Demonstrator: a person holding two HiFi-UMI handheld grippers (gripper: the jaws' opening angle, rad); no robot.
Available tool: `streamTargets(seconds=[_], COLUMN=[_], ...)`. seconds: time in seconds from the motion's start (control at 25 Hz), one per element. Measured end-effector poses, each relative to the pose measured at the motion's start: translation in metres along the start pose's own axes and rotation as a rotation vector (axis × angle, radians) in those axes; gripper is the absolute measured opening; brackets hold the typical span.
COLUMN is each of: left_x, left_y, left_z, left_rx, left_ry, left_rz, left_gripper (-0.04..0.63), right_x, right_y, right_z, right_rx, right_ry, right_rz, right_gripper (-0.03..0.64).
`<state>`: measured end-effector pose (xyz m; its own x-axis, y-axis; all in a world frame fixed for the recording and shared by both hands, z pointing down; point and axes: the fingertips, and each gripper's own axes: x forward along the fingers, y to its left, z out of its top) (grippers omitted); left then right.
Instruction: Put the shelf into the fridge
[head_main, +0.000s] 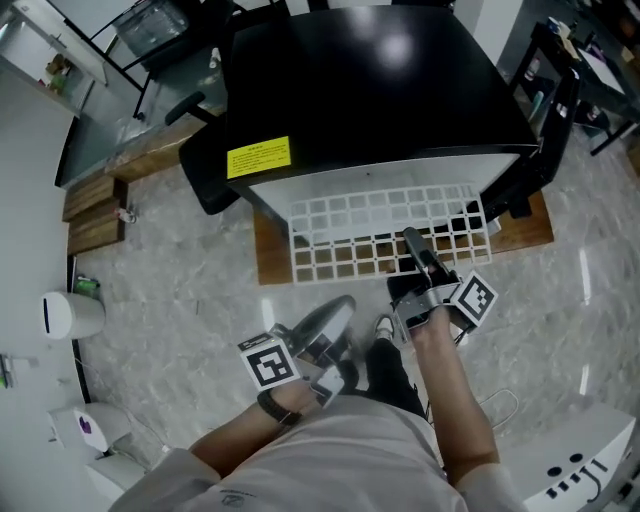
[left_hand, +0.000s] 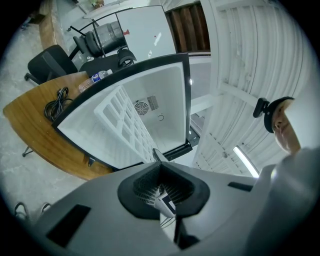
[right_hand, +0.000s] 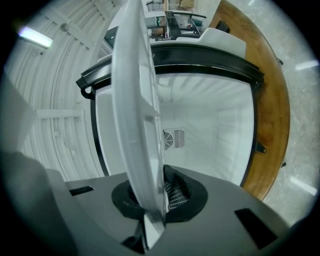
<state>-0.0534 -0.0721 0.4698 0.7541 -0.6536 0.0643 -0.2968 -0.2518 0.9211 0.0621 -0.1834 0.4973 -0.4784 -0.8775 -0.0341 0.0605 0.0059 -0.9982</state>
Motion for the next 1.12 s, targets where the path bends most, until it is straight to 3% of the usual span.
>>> streamTargets(seconds=[0.12, 0.24, 0.36, 0.48, 0.56, 0.68, 0.88, 1.0, 1.12], left_x=[0.006, 0.006, 0.004, 0.002, -0.001, -0.010, -0.013, -0.009, -0.006], left_y=[0.008, 0.019, 0.024, 0.028, 0.025, 0.011, 0.023, 0.022, 0.013], left_z=[0.015, 0.037, 0.054, 0.056, 0.054, 0.040, 0.028, 0.049, 0.055], left_rx=[0.006, -0.030, -0.019, -0.099, -0.114, -0.057, -0.183, -0.173, -0.192], left_ry=[-0.037, -0.118, -0.181, -0.237, -0.244, -0.208, -0.250, -0.318, -0.322], left_rz=[0.019, 0.055, 0.072, 0.093, 0.099, 0.083, 0.091, 0.060, 0.049], left_gripper=[0.006, 0.006, 0.006, 0.006, 0.006, 0.006, 0.009, 0.009, 0.009], right_x=[-0.004, -0.002, -0.002, -0.001, -0.001, -0.001, 0.000, 0.000, 0.000], right_y=[-0.002, -0.003, -0.005, -0.006, -0.004, -0.001, -0.001, -0.002, -0.001], right_z=[0.005, 0.003, 0.004, 0.004, 0.003, 0.004, 0.003, 0.003, 0.002], right_rx=[-0.003, 0.002, 0.001, -0.007, -0.010, -0.025, -0.020, -0.026, -0.034], right_ry=[-0.053, -0.051, -0.048, -0.040, -0.035, -0.024, -0.011, -0.002, 0.006], right_rz=[0.011, 0.016, 0.012, 0.009, 0.008, 0.011, 0.006, -0.005, -0.008], right_gripper=[0.046, 0.046, 0.046, 0.046, 0.046, 0.044, 0.044, 0.044, 0.044])
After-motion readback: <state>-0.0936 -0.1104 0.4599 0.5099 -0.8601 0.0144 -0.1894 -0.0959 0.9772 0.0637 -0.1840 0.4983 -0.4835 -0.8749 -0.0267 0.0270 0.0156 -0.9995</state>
